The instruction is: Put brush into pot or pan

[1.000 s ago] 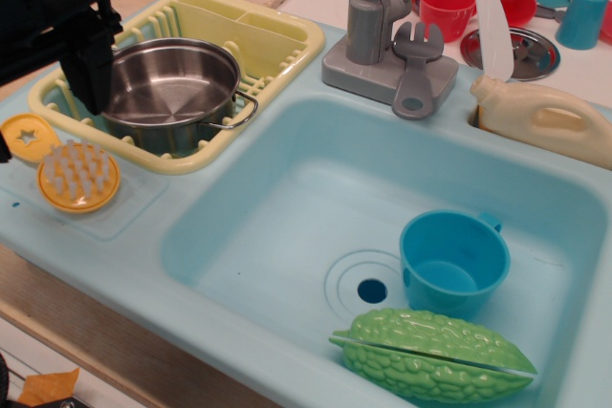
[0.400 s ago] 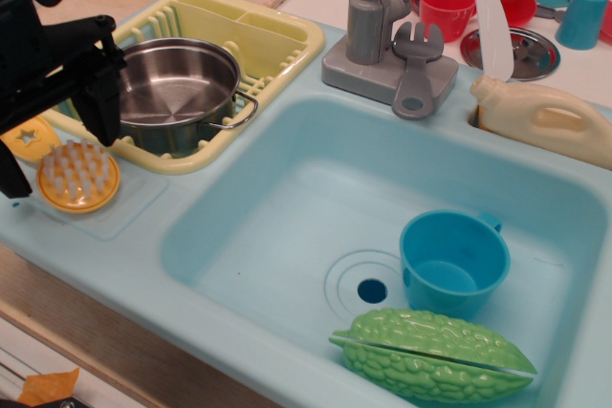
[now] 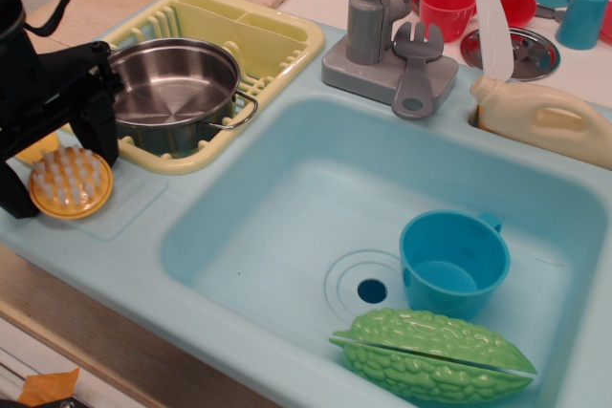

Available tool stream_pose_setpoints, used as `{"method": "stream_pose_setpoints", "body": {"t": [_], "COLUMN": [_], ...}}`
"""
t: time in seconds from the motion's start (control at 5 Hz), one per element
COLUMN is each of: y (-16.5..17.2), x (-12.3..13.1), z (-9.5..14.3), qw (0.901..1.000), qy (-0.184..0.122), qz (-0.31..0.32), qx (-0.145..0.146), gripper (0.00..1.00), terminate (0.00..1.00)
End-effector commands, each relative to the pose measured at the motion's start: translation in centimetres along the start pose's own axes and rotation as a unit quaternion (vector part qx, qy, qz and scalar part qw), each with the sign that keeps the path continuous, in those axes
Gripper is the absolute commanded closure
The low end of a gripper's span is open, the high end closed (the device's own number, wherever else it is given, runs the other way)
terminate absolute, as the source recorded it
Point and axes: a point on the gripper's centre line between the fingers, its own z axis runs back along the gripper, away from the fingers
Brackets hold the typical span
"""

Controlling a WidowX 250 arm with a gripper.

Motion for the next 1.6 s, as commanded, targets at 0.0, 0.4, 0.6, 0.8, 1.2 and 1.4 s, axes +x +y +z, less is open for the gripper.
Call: {"method": "stream_pose_setpoints", "body": {"t": [0.0,0.4,0.6,0.8,1.2,1.4], "y": [-0.3,-3.0,-4.6,-6.4,-9.0,-10.0], "x": [0.4,2.3,3.6,5.5,7.1,7.3], "z": [0.3,2.8,3.4,3.3,1.3,0.9], "qw": [1.0,0.9984,0.9965,0.9945,0.9896,0.9849], "qy": [-0.008,-0.046,-0.065,-0.077,-0.087,-0.092], "qz": [-0.003,-0.026,-0.034,-0.04,-0.039,-0.042], "qx": [-0.004,-0.019,-0.04,-0.058,-0.107,-0.14], "gripper": [1.0,1.0,1.0,1.0,1.0,0.0], "terminate": [0.0,0.0,0.0,0.0,0.0,0.0]}}
